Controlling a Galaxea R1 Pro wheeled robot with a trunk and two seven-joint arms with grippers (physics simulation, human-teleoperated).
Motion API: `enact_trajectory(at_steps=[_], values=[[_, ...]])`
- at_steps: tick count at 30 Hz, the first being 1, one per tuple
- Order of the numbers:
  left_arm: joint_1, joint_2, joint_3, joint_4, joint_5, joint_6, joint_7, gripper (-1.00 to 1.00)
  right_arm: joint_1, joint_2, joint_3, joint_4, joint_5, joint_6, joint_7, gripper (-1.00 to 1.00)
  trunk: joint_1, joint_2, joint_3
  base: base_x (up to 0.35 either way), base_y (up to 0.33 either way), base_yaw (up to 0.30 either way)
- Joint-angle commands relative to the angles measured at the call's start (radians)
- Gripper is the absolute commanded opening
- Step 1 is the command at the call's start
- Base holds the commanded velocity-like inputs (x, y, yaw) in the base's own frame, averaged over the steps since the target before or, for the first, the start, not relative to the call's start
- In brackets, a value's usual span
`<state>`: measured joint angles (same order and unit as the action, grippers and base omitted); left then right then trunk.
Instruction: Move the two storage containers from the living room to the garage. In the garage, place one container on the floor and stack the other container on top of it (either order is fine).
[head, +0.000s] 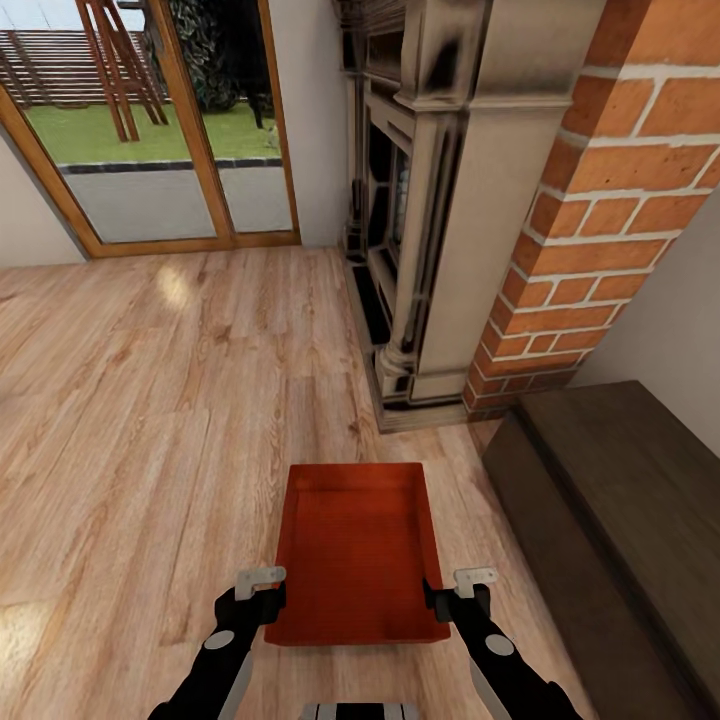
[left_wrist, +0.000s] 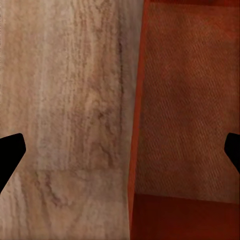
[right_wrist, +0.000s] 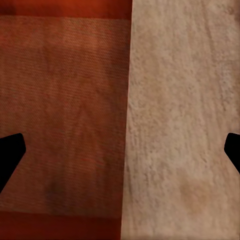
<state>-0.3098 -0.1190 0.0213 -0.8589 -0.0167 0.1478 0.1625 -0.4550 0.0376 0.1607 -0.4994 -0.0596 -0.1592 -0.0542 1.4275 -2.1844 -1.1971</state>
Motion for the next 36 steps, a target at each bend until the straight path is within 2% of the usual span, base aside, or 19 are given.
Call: enact_trajectory(at_steps=[1, 9, 19, 23, 25, 36], values=[[0.0, -0.001, 0.002, -0.002, -0.002, 0.005, 0.001, 1.0, -0.001, -0.001, 0.007, 0.001, -0.006, -0.003, -0.006, 1.0, 0.0, 0.0, -0.001, 0.0, 0.0, 0.0], [0.0, -0.002, 0.002, -0.002, -0.002, 0.004, 0.001, 1.0, -0.001, -0.001, 0.007, 0.001, -0.006, -0.003, -0.006, 1.0, 0.027, -0.049, -0.023, 0.0, 0.0, 0.0], [0.0, -0.002, 0.002, -0.001, -0.002, 0.001, 0.001, 1.0, -0.001, -0.001, 0.005, 0.001, -0.008, -0.004, -0.005, 1.0, 0.027, -0.049, -0.023, 0.0, 0.0, 0.0], [0.0, -0.003, 0.002, 0.002, -0.003, 0.003, 0.001, 1.0, -0.001, -0.001, 0.005, 0.001, -0.008, -0.003, -0.006, 1.0, 0.042, -0.077, -0.035, 0.0, 0.0, 0.0], [0.0, -0.004, 0.001, 0.005, -0.003, 0.003, 0.001, 1.0, -0.001, -0.001, 0.005, 0.003, -0.008, -0.003, -0.005, 1.0, 0.042, -0.077, -0.035, 0.0, 0.0, 0.0], [0.0, -0.009, -0.001, 0.009, -0.006, 0.001, 0.002, 1.0, -0.001, -0.001, 0.004, 0.068, -0.008, -0.003, -0.004, 1.0, 0.042, -0.077, -0.035, 0.0, 0.0, 0.0]])
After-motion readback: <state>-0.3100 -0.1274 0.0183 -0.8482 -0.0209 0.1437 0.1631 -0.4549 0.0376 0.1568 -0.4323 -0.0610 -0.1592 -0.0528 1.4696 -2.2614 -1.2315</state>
